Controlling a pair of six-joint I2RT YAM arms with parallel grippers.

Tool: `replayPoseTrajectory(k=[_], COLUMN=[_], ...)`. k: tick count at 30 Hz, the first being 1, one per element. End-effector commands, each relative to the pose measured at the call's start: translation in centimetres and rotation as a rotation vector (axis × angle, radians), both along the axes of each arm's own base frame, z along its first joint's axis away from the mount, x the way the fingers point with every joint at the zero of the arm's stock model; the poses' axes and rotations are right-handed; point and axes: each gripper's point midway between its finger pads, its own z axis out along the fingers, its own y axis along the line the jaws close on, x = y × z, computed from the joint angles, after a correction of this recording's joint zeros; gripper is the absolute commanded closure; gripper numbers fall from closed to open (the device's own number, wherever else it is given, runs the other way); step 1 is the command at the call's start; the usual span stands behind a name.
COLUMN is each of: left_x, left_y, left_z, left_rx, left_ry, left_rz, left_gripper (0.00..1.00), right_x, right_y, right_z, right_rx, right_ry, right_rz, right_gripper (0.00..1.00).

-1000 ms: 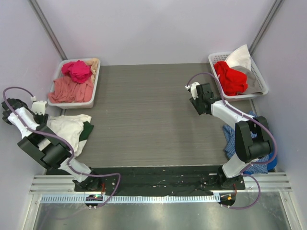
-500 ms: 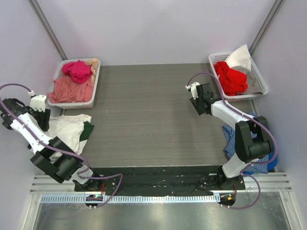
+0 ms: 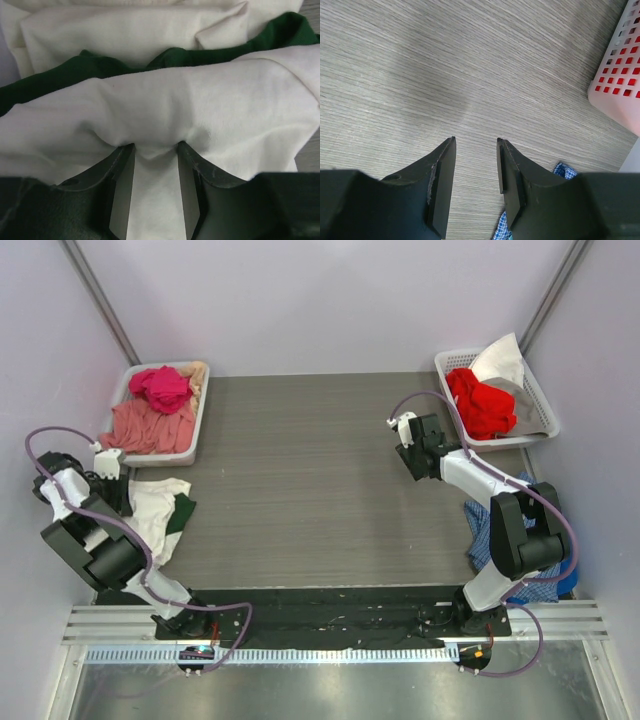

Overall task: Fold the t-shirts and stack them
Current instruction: Put the neatly folded tshirt into the corner of the board with the left arm

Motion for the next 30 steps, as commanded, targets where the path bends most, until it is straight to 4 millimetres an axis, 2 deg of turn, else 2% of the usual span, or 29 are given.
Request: replayPoseTrajectory(k=[1,3,6,9,12,13,14,18,20,23,24,26,27,29,30], left_x=[2.2,2.3,2.3,2.4,2.5,2.8,2.2,2.5,2.5,2.9,2.9,3.5,3.3,4.2,4.1], left_y=[1.3,1.3,1.6,1.0,-1.0,-1.4,-2.6,-5.8,-7.0,-8.0,-8.3,-8.9,-9.3,-9.7,-10.2], left_z=[-1.7,-3.2,-4.0,-3.3,-1.0,0.6,1.5,6.7,9.5,12.1,13.4,14.8,15.3,16.6,16.8], left_rx=[0.017,-0.005,-0.012,-0.028,-0.086,-0.089,-0.130,-0.214,-0.215,-0.237,-0.229,-0.273,-0.286,-0.342,-0.371], left_ry=[-0.004,0.031,0.059,0.041,-0.015,-0.049,-0.043,-0.174,-0.242,-0.328,-0.368,-0.429,-0.455,-0.522,-0.537], left_rz=[0.027,0.025,0.028,0.002,-0.043,-0.060,-0.068,-0.113,-0.114,-0.071,-0.056,0.003,0.026,0.081,0.096], left_gripper=[0.57,0.57,0.59,0.60,0.57,0.57,0.57,0.55,0.53,0.52,0.49,0.41,0.33,0.22,0.11], right_x=[0.3,0.3,0.3,0.3,0.2,0.2,0.1,0.0,-0.1,-0.1,-0.1,-0.1,0.0,0.0,0.1], right_y=[0.3,0.3,0.5,0.5,0.7,0.8,0.9,1.2,1.3,1.0,1.0,0.4,0.3,0.0,-0.1], right_z=[0.7,1.0,1.7,2.8,3.9,4.2,4.5,6.3,7.2,8.1,8.2,8.9,9.2,10.1,10.5], right_rx=[0.006,0.006,0.022,0.037,0.059,0.065,0.082,0.120,0.135,0.146,0.153,0.149,0.165,0.172,0.186], right_ry=[-0.024,-0.033,-0.050,-0.078,-0.106,-0.114,-0.123,-0.175,-0.203,-0.228,-0.236,-0.264,-0.282,-0.314,-0.326], right_rz=[0.005,0.005,0.012,0.004,0.005,0.005,0.002,-0.005,-0.009,-0.038,-0.052,-0.091,-0.115,-0.144,-0.168], right_gripper=[0.54,0.54,0.54,0.54,0.53,0.53,0.53,0.52,0.52,0.52,0.52,0.52,0.52,0.51,0.50])
